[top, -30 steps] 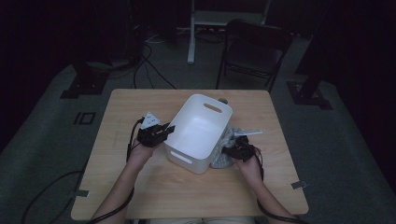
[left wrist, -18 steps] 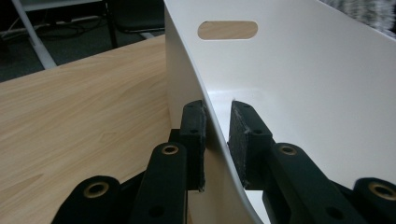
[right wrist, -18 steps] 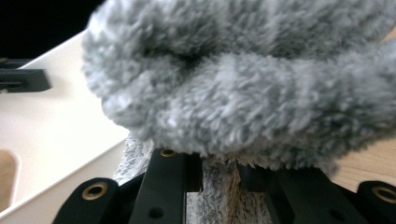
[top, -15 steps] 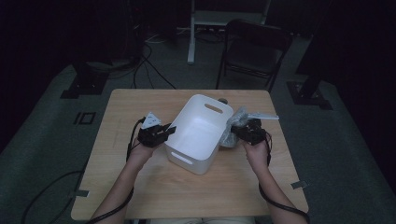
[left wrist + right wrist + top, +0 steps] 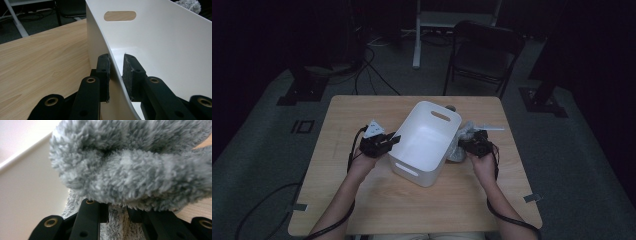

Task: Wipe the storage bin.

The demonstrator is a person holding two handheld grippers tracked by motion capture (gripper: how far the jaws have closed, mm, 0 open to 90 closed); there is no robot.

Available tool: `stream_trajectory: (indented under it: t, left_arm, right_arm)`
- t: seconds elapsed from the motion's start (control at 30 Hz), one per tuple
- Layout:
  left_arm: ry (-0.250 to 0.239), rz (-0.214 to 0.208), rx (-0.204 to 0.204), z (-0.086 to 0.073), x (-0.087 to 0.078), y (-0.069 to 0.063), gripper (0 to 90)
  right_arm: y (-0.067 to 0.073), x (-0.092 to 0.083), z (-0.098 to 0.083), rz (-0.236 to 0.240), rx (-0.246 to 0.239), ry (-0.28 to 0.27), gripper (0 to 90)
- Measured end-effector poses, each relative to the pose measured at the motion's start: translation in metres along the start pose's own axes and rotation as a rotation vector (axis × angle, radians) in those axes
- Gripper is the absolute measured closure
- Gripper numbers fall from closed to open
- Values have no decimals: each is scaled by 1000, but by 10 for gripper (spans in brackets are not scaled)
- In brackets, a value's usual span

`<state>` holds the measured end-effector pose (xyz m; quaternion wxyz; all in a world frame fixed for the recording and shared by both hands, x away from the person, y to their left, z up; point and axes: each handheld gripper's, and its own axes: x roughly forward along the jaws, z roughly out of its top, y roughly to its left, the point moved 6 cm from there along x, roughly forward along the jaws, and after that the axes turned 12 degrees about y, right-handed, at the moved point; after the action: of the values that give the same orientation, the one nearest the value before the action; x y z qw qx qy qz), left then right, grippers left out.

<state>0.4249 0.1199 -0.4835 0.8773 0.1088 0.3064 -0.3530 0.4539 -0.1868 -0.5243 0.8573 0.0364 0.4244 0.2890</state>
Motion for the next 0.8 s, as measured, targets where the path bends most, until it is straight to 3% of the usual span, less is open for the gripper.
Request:
stream_trajectory:
  t: [0.47, 0.67, 0.8]
  left_arm:
    - [0, 0, 1, 0, 0, 0, 759]
    - [-3, 6, -13, 0, 0, 1, 758]
    - [-16, -5, -37, 0, 1, 3, 743]
  right_arm:
    - [-7, 19, -10, -29, 32, 50, 745]
    - [-15, 37, -20, -56, 43, 104, 745]
    - [-16, 41, -22, -45, 72, 103, 744]
